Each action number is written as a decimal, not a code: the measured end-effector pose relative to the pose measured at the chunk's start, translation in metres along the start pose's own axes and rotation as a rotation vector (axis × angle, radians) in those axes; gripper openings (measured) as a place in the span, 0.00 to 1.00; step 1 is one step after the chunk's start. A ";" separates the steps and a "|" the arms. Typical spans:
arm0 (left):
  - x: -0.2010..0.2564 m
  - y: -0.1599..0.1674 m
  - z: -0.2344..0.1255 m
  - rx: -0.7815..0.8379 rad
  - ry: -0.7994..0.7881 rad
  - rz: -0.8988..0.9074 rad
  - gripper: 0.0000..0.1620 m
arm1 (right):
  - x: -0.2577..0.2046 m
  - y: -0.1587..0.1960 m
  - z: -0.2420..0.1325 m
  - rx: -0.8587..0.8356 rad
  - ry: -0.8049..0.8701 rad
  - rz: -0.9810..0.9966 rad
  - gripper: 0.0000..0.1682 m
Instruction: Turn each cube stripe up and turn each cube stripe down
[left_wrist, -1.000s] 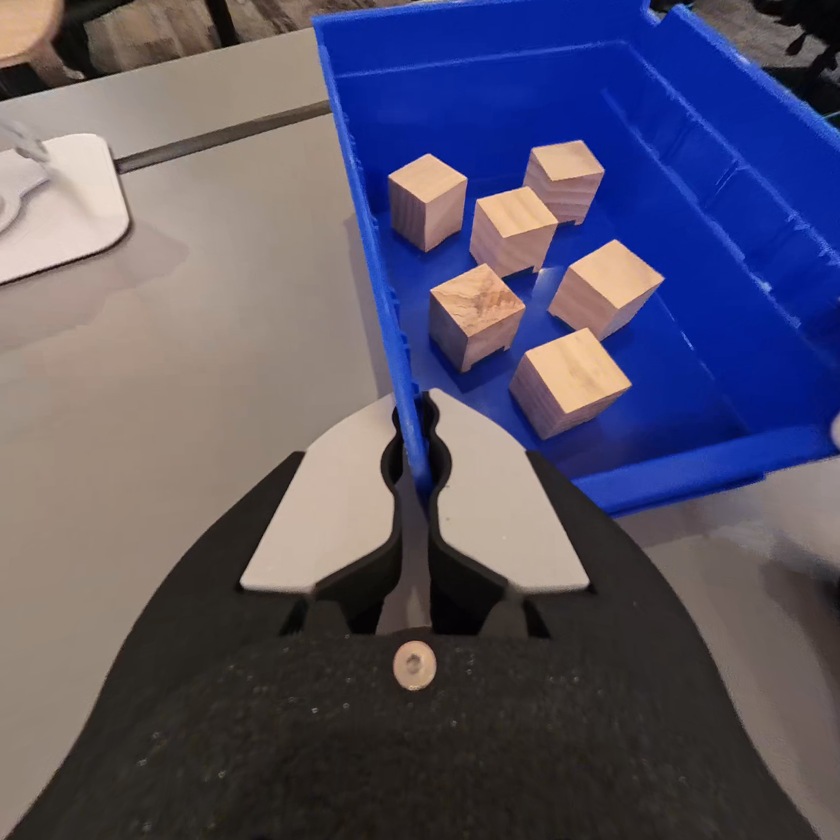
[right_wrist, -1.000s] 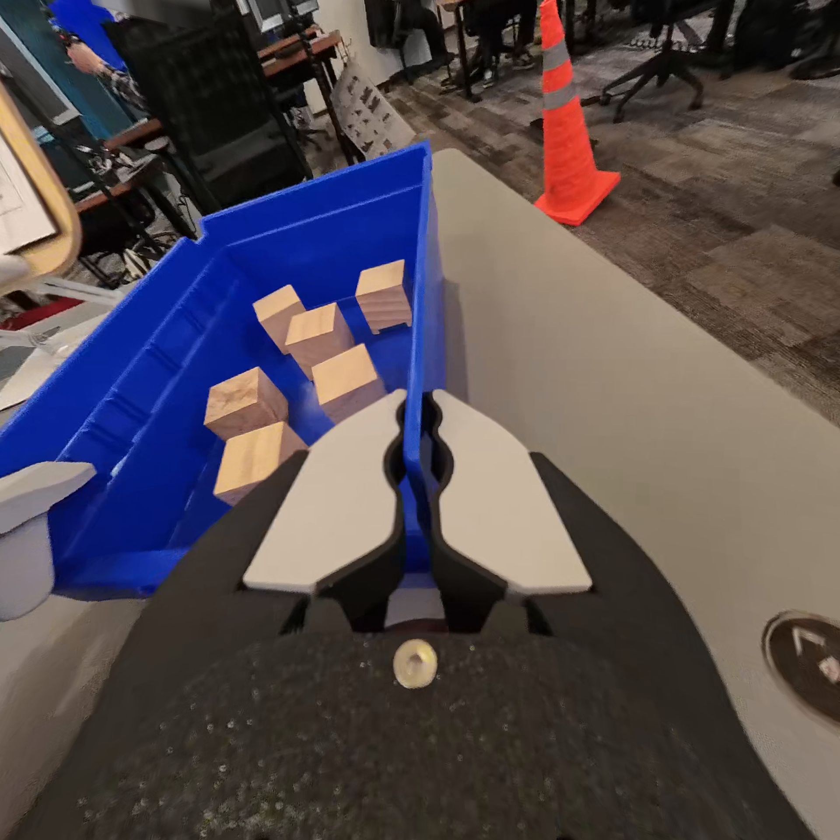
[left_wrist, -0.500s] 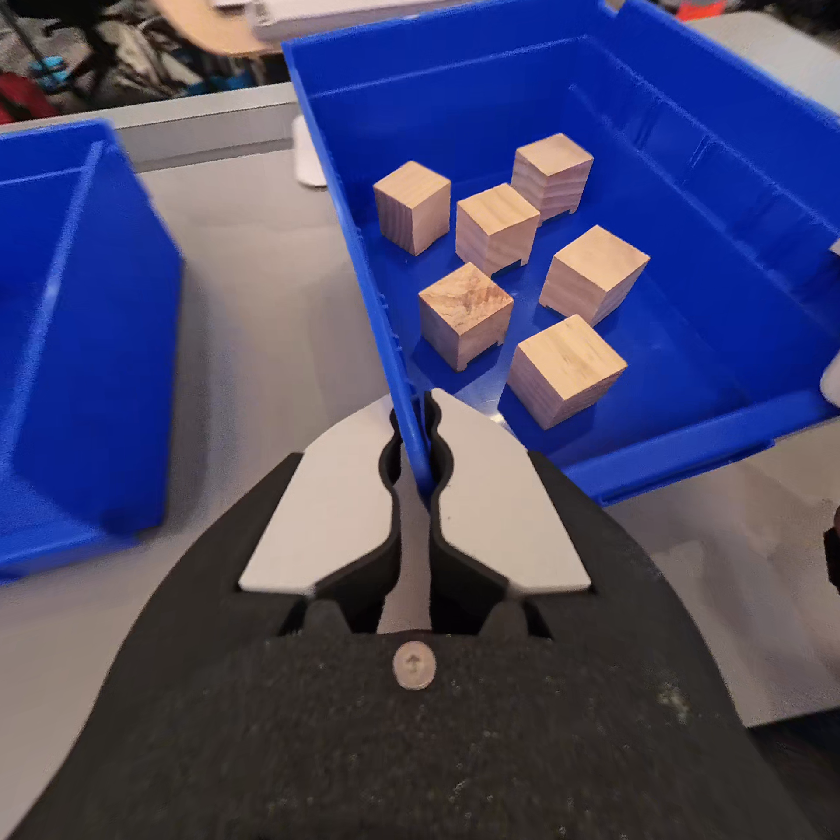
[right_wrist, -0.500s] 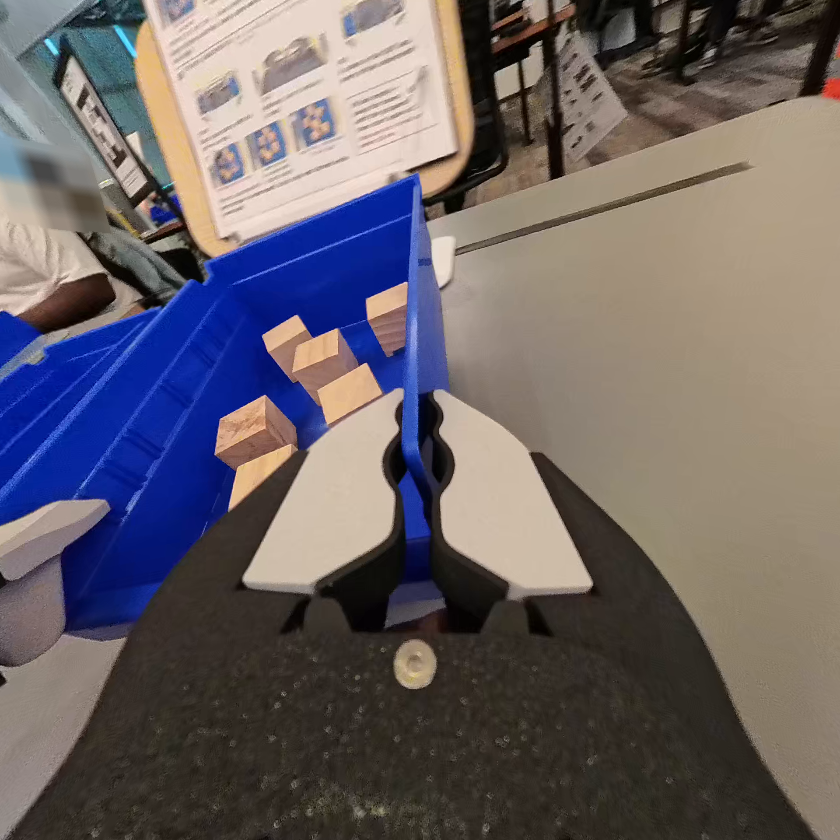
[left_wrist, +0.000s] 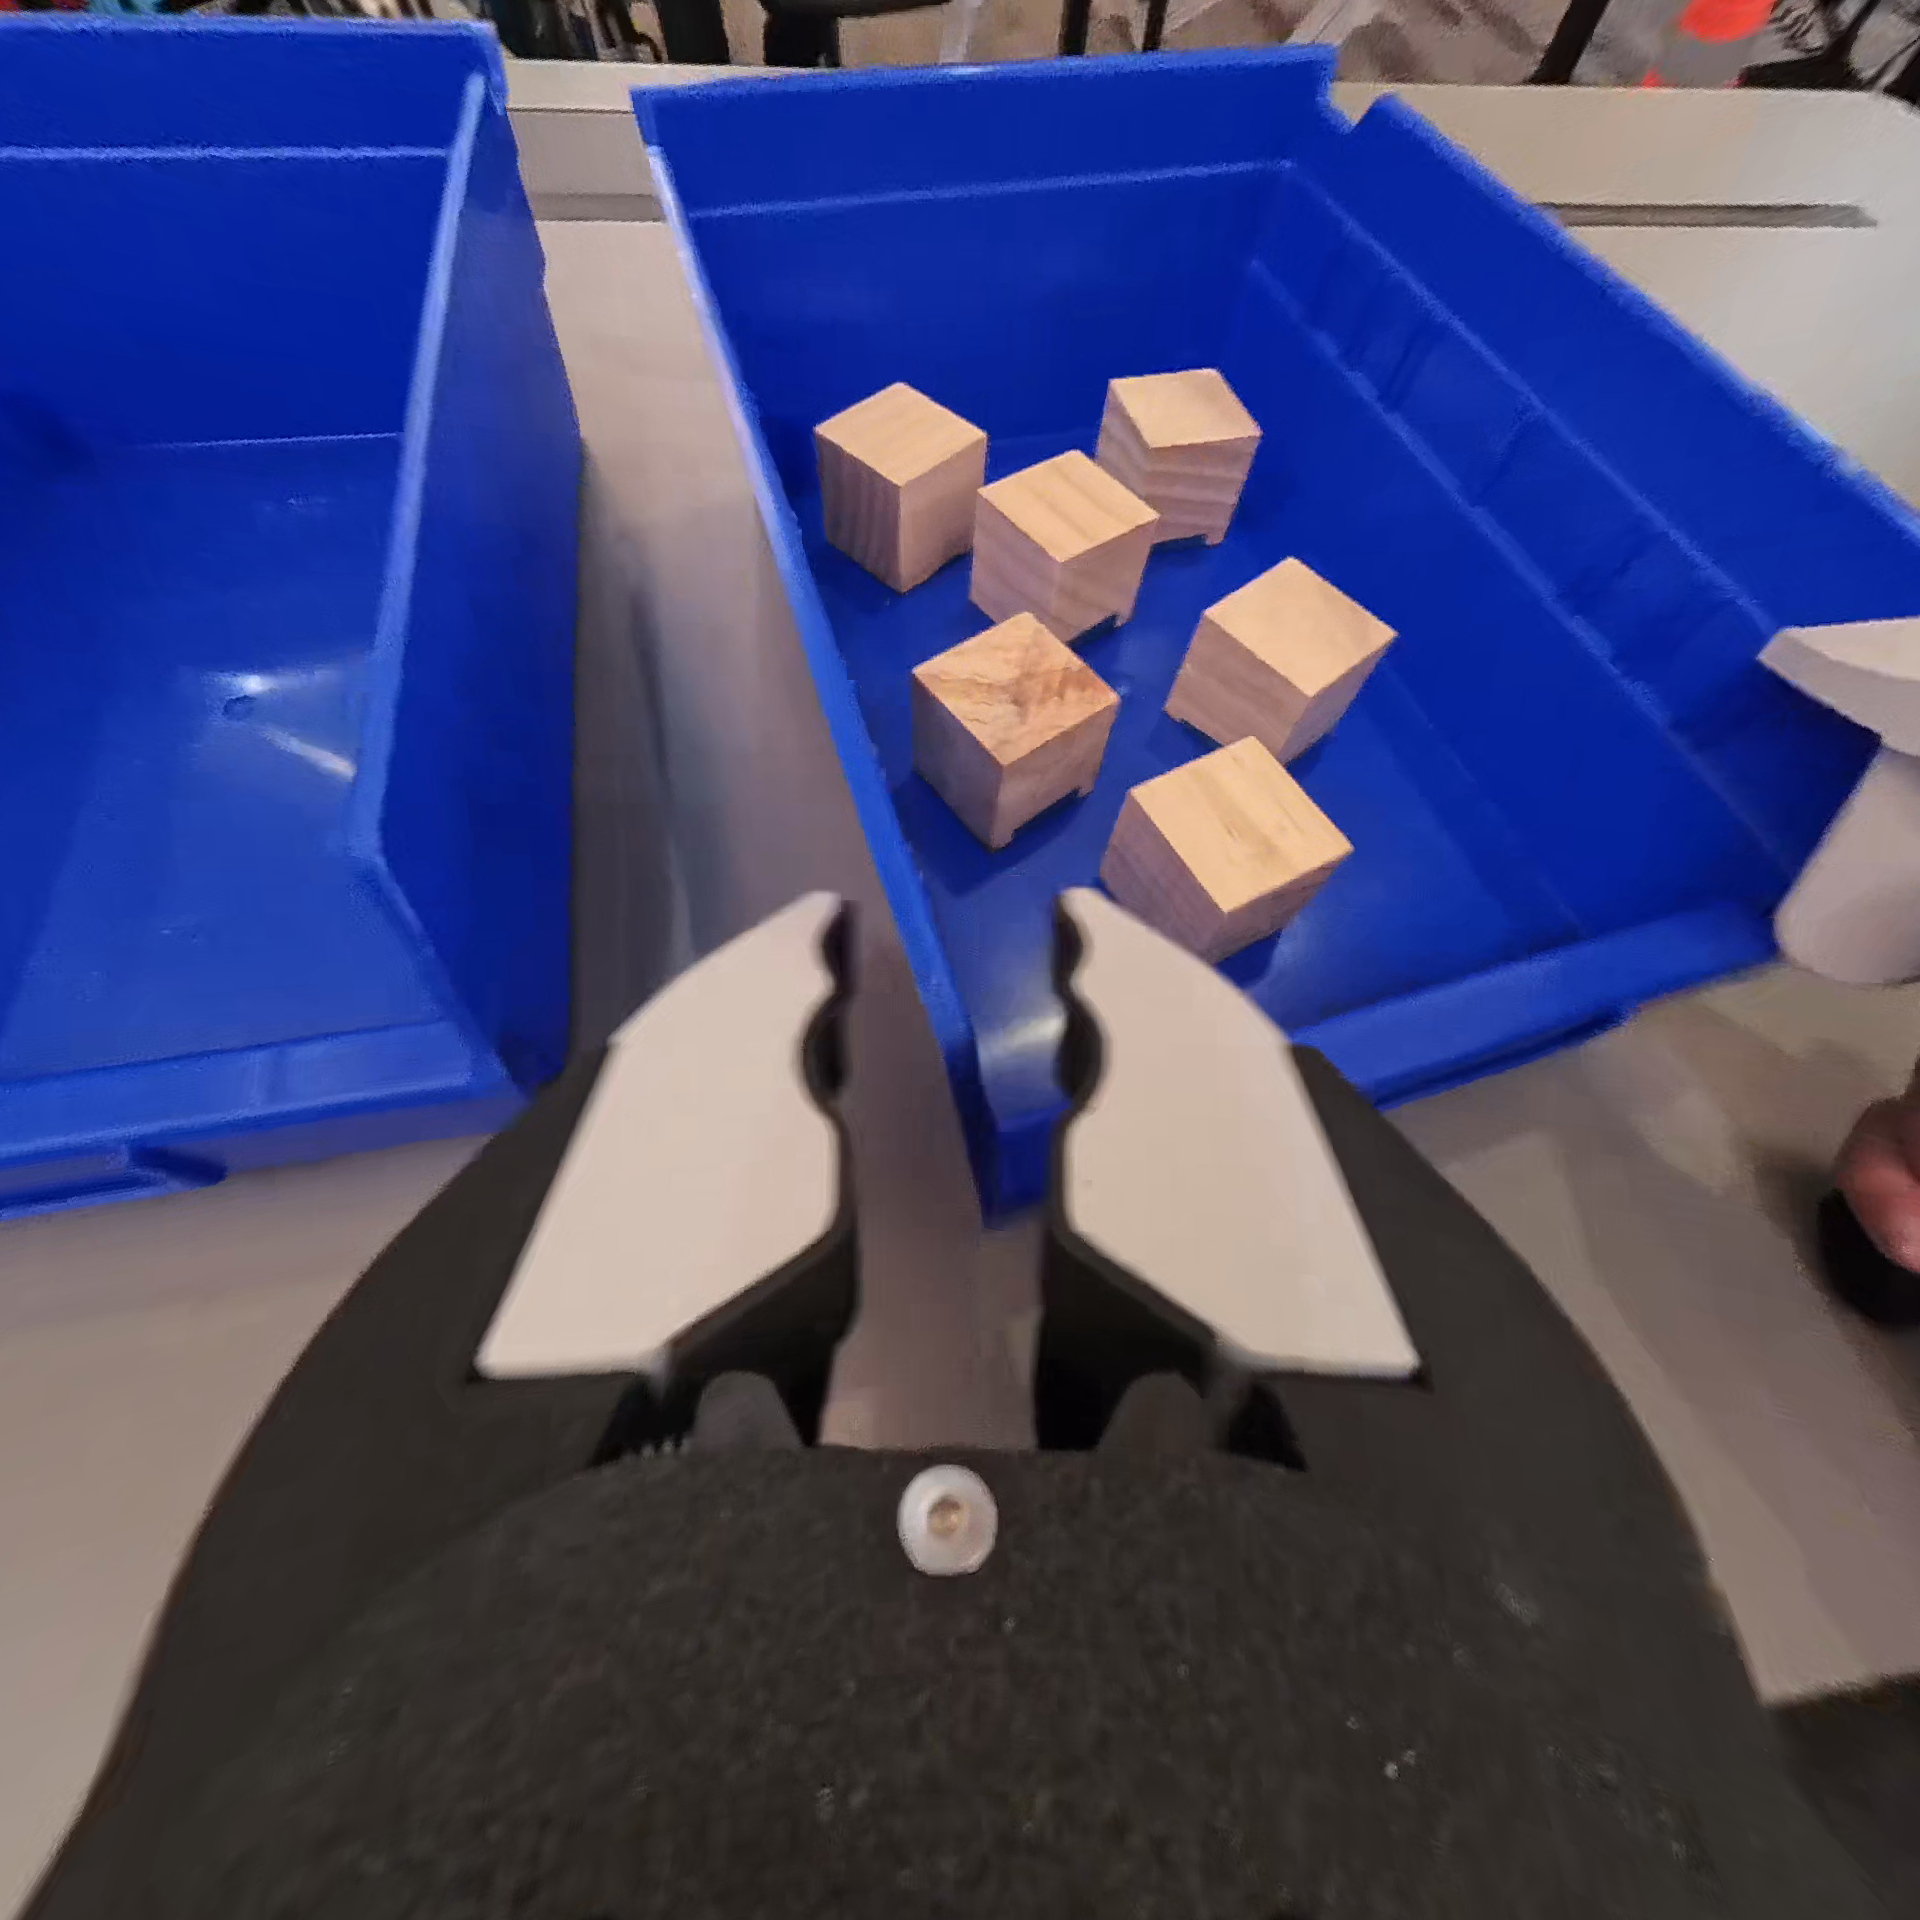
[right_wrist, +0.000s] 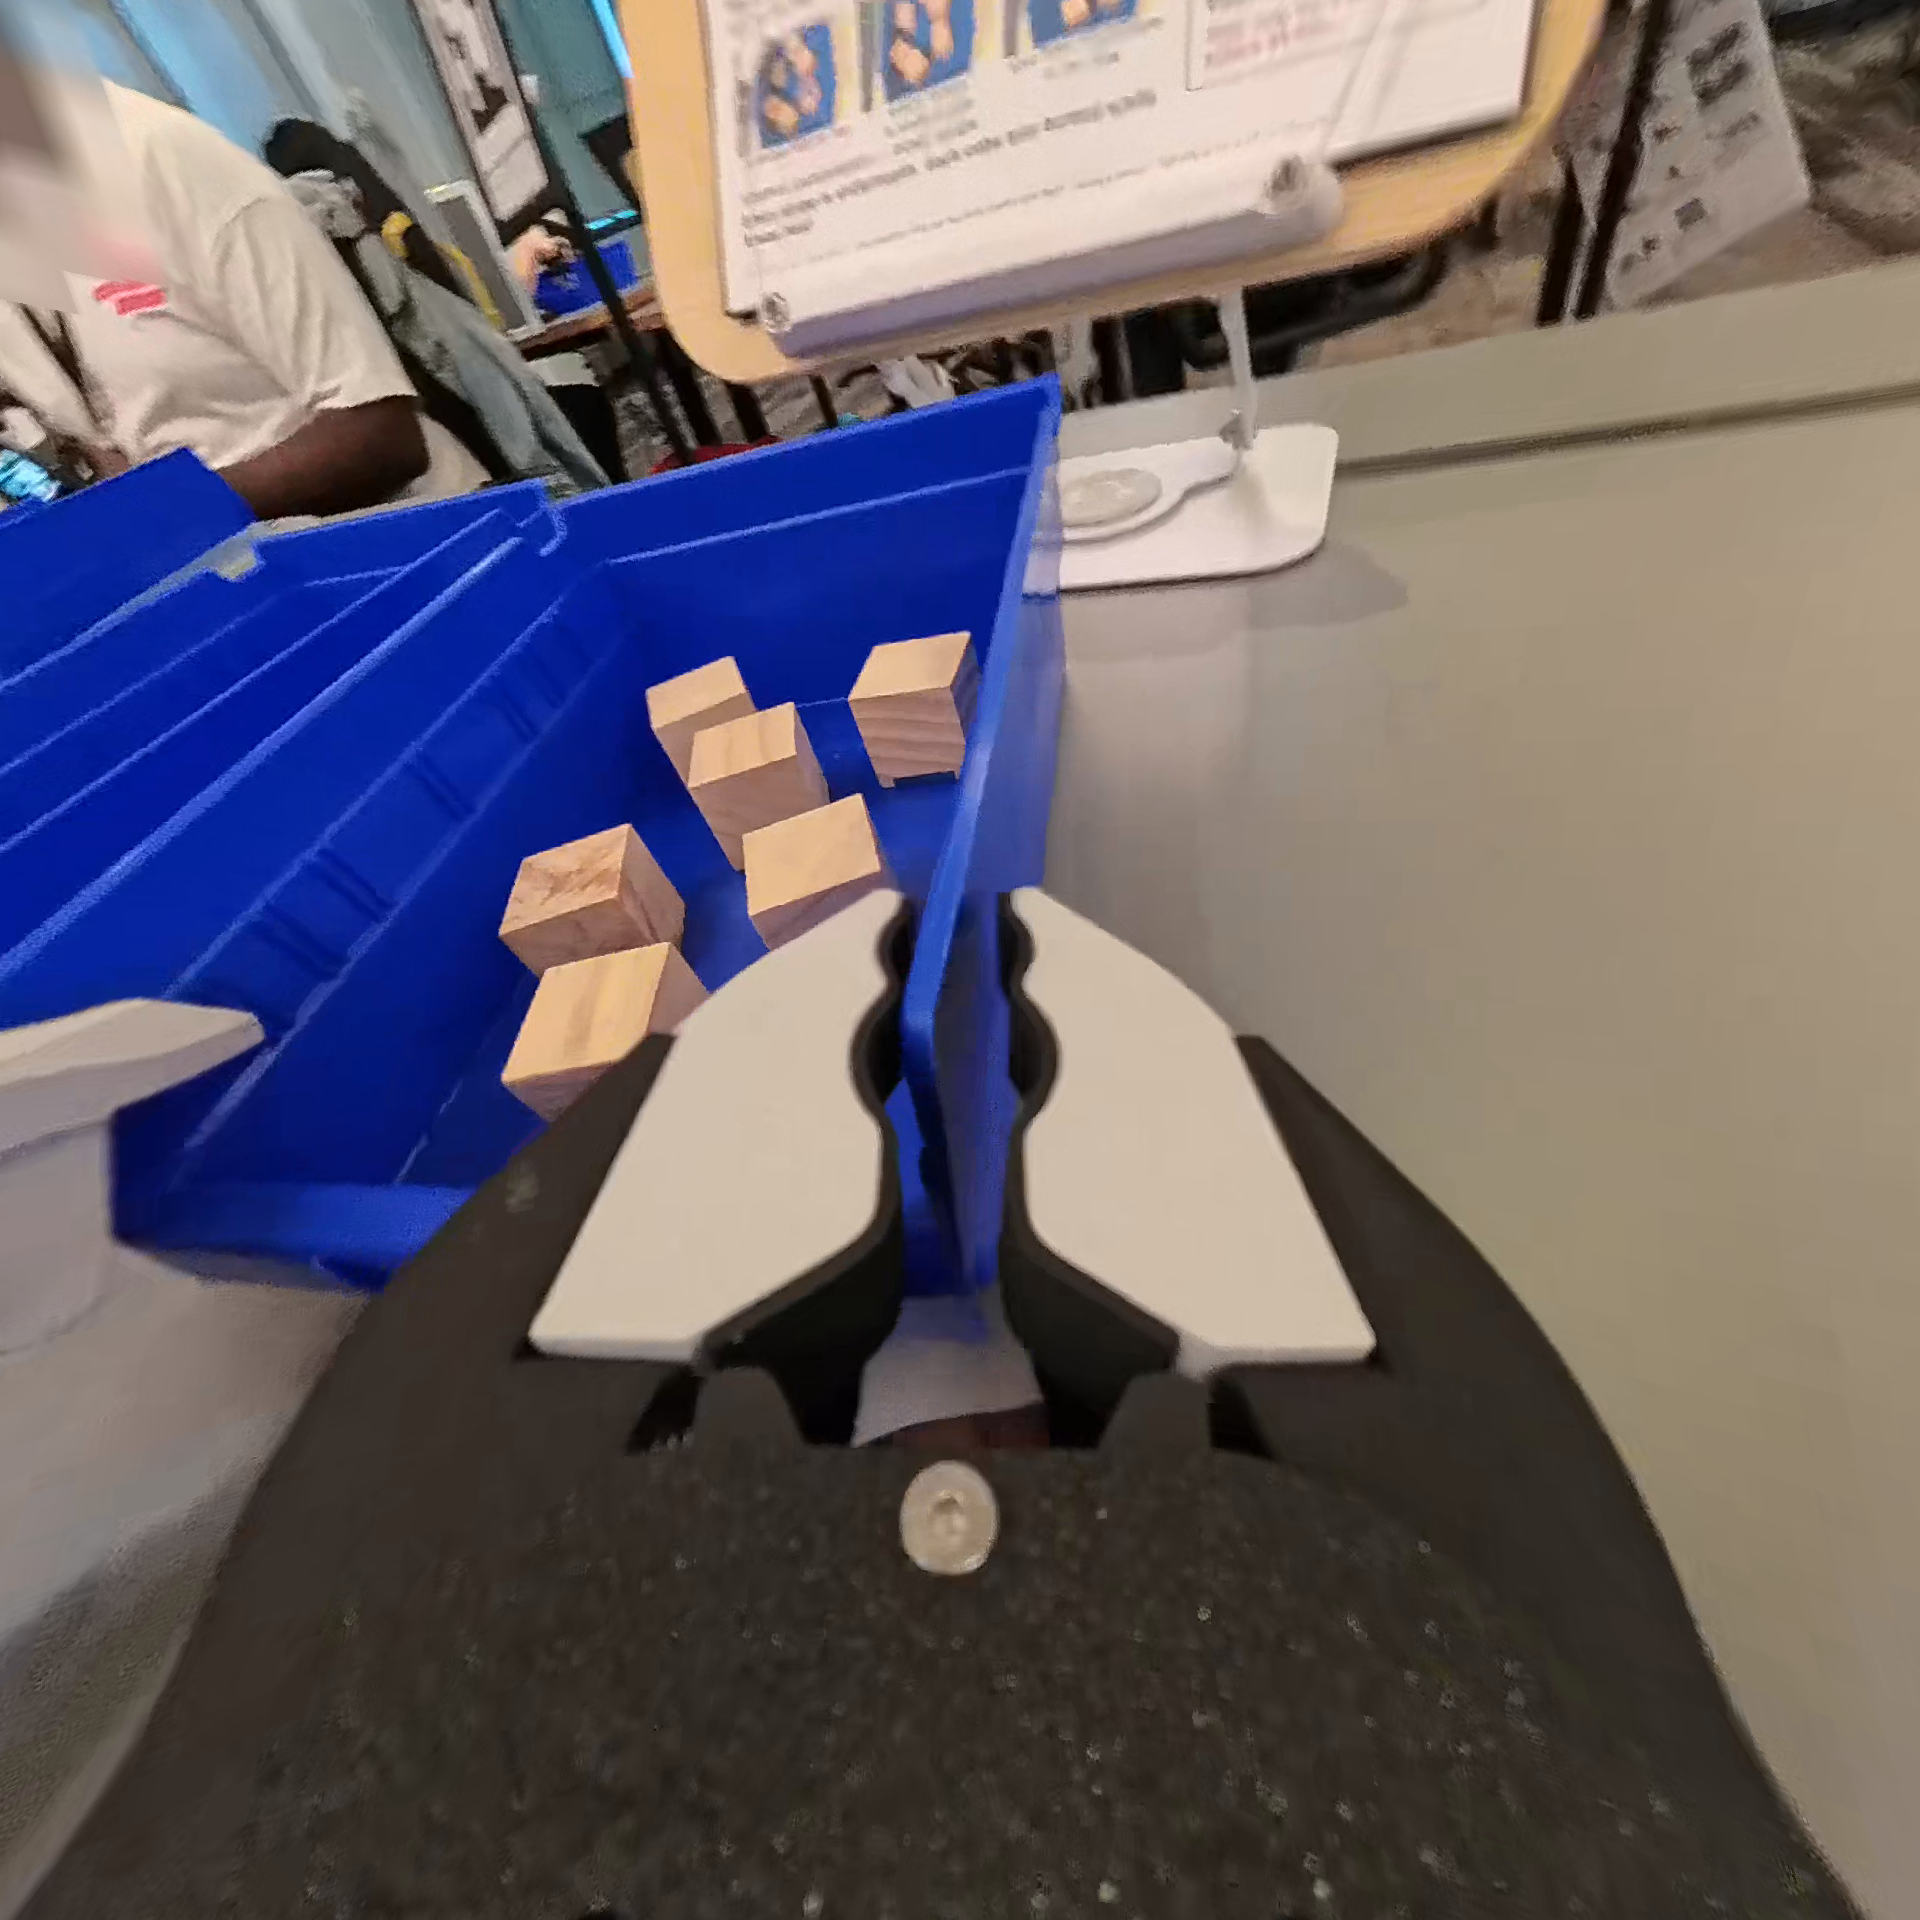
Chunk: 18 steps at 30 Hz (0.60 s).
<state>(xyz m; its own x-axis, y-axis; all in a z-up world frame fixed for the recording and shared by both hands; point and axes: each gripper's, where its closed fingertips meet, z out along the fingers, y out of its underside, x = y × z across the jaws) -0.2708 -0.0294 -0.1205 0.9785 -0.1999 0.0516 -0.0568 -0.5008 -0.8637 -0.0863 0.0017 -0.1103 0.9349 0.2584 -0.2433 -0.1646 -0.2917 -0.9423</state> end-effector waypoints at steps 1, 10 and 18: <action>0.001 -0.001 -0.010 0.006 0.030 -0.006 0.33 | 0.003 -0.004 -0.008 0.025 -0.004 -0.039 0.18; -0.226 -0.010 -0.085 0.150 -0.181 -0.144 0.34 | -0.081 0.006 -0.076 0.185 -0.295 -0.302 0.31; -0.290 -0.001 -0.018 0.058 -0.163 -0.127 0.15 | -0.172 0.045 -0.081 0.100 -0.512 -0.343 0.29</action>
<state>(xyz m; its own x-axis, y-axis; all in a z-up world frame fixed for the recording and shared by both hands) -0.5578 0.0133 -0.1258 0.9964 0.0029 0.0845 0.0762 -0.4632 -0.8830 -0.2293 -0.1306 -0.0918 0.6748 0.7377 0.0208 0.0662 -0.0325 -0.9973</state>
